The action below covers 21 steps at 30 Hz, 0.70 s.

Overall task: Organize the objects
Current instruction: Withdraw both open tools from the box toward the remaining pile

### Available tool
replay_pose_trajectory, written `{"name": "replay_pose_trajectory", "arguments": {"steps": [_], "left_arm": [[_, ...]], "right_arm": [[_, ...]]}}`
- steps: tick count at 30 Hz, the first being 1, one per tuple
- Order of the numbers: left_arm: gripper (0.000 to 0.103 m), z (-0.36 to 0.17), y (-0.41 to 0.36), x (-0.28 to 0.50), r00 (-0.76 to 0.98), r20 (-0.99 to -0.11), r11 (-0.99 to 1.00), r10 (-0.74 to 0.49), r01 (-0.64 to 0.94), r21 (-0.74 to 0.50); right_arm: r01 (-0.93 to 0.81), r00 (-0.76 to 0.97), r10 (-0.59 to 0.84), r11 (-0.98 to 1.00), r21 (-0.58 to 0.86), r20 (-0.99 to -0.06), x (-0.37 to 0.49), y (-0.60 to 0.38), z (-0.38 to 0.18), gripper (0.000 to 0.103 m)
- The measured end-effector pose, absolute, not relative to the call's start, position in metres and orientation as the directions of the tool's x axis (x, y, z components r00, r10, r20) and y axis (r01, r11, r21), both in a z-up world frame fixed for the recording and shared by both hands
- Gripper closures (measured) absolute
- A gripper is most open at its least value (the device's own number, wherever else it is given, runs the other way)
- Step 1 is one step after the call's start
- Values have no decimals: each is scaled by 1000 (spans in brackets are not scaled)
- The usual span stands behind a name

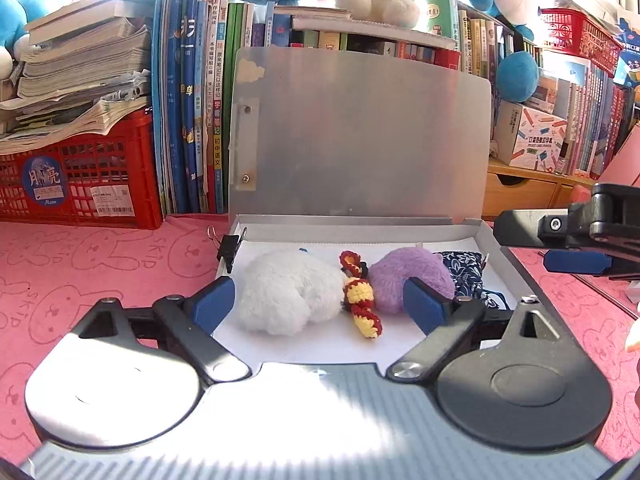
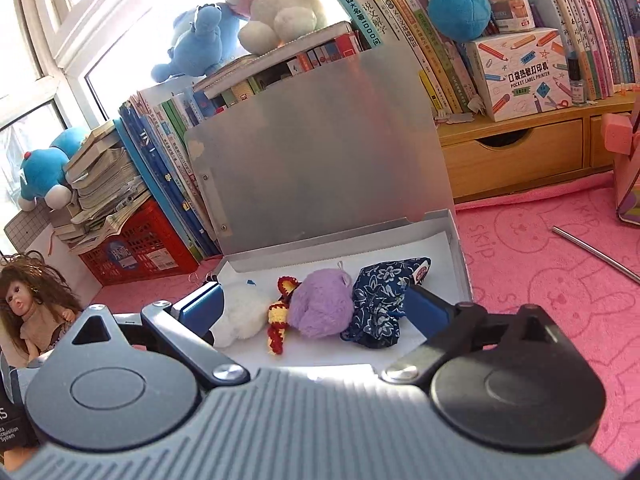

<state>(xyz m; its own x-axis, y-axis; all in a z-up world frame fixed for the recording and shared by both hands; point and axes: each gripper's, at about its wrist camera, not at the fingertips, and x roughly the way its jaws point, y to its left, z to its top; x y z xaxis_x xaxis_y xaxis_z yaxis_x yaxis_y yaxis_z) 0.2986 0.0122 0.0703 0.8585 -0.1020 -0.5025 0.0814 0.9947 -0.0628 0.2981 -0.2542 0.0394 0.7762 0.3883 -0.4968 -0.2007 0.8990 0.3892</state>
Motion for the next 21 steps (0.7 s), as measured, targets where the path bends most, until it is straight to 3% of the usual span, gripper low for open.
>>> {"name": "replay_pose_trajectory", "arguments": {"steps": [14,21], "left_arm": [[9,88,9,211,867,-470,980,-164,196,20],[9,88,14,171,864,-464,976,-196,218,-7]], "right_arm": [[-279,788,419,896,345,-451,224,-271,60,0],[-287,792,408,905,314,-453,194,-278,56,0]]}}
